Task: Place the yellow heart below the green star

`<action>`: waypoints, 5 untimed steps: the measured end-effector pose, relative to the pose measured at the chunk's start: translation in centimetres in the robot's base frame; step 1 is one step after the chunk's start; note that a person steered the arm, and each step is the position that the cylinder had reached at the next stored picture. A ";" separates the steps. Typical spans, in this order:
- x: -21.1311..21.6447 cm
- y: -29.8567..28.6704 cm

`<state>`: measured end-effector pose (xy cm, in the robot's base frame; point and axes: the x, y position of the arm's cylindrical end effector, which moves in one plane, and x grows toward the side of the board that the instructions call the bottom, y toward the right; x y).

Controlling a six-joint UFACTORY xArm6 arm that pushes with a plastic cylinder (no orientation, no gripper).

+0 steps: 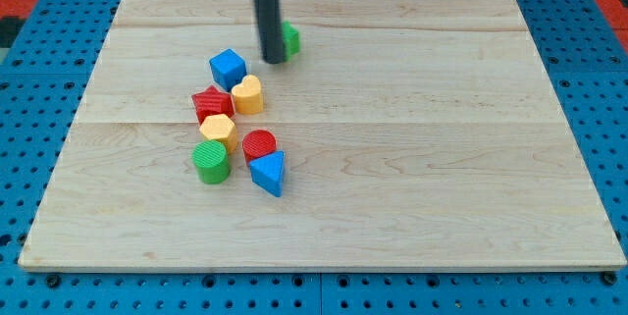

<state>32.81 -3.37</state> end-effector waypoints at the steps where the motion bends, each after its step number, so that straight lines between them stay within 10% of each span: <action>1: -5.2 0.5; 5: 12.7 0.8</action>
<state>45.48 -2.59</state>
